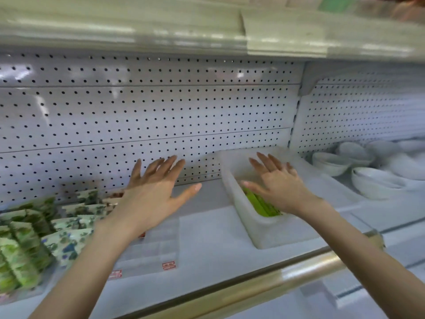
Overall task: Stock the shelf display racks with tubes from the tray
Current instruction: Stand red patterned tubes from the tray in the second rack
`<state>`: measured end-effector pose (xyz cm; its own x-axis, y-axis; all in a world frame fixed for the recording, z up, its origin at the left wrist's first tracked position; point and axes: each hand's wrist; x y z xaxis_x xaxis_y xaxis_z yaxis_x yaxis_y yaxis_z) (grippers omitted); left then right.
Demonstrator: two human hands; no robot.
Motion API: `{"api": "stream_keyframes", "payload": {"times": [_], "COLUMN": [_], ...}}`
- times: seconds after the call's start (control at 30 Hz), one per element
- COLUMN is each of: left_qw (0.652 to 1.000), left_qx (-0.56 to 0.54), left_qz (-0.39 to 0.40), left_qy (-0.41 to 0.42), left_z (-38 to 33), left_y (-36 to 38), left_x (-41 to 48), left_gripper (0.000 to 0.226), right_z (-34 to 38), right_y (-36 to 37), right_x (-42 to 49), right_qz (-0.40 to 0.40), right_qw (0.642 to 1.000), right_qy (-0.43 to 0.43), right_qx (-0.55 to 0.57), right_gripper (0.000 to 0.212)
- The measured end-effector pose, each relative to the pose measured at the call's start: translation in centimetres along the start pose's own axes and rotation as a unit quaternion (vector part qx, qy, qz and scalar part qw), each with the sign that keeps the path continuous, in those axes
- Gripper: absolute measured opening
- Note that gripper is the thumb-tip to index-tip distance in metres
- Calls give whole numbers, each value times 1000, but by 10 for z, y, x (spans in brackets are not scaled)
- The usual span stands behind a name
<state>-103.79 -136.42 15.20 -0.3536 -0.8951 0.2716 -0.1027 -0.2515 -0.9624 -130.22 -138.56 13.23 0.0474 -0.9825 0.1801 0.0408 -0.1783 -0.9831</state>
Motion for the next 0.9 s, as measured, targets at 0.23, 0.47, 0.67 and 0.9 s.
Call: {"api": "stream_keyframes", "payload": {"times": [0.23, 0.47, 0.67, 0.9], "left_qw": [1000, 999, 997, 995], "left_qx": [-20, -26, -33, -38], "left_qz": [7, 28, 55, 75], "left_qy": [21, 35, 49, 44], "left_z": [-50, -99, -129, -148], "left_y": [10, 33, 45, 51], "left_x": [26, 55, 72, 82], "left_gripper": [100, 99, 94, 71], "right_z": [-73, -118, -124, -122], "right_y": [-7, -3, 14, 38], "right_x": [6, 26, 64, 89], "right_qz": [30, 101, 254, 408], "right_qw": [999, 993, 967, 913], "right_qy": [26, -18, -28, -10], "right_qx": [35, 52, 14, 2], "right_gripper": [72, 57, 53, 78]}}
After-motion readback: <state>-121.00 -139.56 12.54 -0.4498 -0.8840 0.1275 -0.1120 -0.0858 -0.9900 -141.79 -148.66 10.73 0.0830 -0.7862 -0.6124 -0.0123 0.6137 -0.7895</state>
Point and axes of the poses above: each hand's wrist, its own x-axis towards the middle knuckle, its own y-axis out of the palm, z = x × y, and after that the axes turned 3 degrees about y, right-handed
